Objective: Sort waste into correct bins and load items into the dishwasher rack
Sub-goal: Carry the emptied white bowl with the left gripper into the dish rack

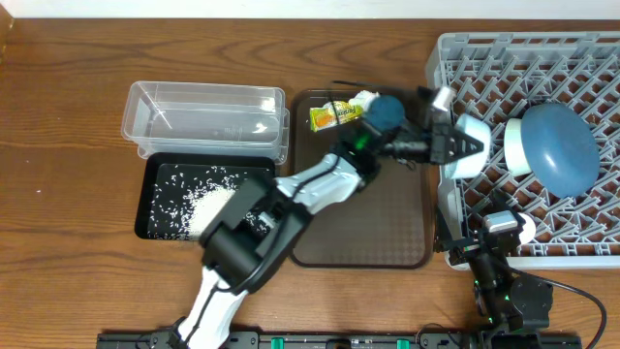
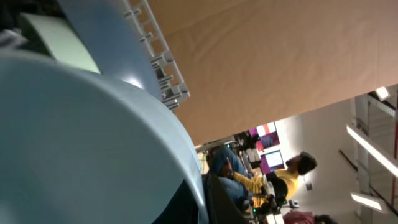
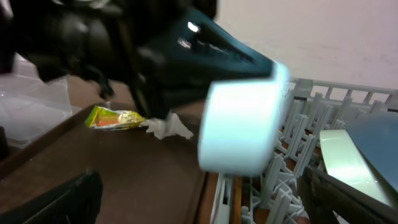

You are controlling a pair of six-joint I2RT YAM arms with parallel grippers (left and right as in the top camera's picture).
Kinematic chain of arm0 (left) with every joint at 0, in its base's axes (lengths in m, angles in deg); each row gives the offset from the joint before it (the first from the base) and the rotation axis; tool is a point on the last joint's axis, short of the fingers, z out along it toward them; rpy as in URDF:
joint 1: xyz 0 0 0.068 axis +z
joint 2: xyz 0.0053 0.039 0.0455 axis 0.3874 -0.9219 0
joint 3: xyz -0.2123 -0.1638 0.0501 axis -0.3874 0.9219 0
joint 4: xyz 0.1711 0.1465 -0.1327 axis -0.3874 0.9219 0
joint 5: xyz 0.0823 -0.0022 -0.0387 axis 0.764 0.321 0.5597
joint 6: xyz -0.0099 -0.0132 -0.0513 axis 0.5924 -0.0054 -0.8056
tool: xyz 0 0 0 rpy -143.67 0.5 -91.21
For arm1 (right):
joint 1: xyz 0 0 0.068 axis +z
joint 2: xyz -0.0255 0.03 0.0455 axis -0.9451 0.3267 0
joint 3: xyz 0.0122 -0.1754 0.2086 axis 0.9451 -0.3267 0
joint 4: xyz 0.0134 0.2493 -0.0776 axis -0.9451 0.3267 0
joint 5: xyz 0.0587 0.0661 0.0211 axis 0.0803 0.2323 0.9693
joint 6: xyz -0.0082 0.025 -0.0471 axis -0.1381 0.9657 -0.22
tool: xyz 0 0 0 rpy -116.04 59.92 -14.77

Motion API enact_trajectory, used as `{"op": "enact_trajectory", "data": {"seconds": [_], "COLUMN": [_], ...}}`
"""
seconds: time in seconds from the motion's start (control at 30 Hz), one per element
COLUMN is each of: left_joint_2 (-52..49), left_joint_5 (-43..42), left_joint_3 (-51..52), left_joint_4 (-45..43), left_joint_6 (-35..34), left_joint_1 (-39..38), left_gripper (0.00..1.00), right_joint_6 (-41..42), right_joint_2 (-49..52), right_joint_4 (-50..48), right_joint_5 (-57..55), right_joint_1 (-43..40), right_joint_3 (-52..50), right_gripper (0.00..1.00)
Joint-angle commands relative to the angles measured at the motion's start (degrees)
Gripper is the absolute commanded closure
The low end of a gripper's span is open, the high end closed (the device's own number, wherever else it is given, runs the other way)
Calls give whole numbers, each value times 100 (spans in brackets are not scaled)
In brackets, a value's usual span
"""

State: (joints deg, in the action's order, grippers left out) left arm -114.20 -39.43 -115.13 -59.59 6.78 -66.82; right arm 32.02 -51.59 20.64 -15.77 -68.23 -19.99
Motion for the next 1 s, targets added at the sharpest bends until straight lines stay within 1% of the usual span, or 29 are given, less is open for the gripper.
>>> {"op": "enact_trajectory", "data": {"seconds": [0.0,0.2,0.27,0.33,0.4,0.47,0.6,0.67,0.7,0.73,0.77,0.83,0.87,0.9,0.97], "left_joint_2": [-227,-337,-334,-334,-334,-334,-334,-334,-334,-334,-334,-334,-334,-334,-334], "left_joint_5": [146,232,295,317,317,315,319,319,317,319,334,330,317,262,125], "left_joint_3": [-291,-319,-321,-321,-323,-323,-319,-319,-319,-319,-319,-319,-319,-319,-319], "left_joint_4": [13,2,-476,-922,-1008,-743,184,398,435,431,415,334,337,339,339], "left_joint_6": [-28,-107,-518,-654,-673,-664,-304,-197,-199,-199,-197,-201,-199,-199,-199], "left_joint_1": [-98,-133,-131,-133,-118,-92,-39,-20,-9,-2,7,50,74,116,210], "left_gripper": [93,93,93,93,91,90,90,90,88,83,70,50,29,21,19], "right_joint_6": [61,61,61,61,61,61,61,61,61,59,61,61,61,61,61], "right_joint_2": [-24,-24,-24,-24,-24,-24,-24,-24,-24,-24,-24,-24,-24,-24,-22], "right_joint_4": [0,0,0,0,0,0,0,-2,-2,0,0,0,0,0,0], "right_joint_5": [24,24,24,24,24,24,24,24,24,24,24,24,24,24,24], "right_joint_1": [-81,-81,-81,-81,-81,-81,-81,-81,-81,-81,-81,-81,-81,-81,-81], "right_joint_3": [-24,-24,-24,-24,-24,-24,-24,-24,-24,-24,-24,-24,-24,-24,-24], "right_gripper": [1,1,1,1,1,1,1,1,1,1,1,1,1,1,1]}}
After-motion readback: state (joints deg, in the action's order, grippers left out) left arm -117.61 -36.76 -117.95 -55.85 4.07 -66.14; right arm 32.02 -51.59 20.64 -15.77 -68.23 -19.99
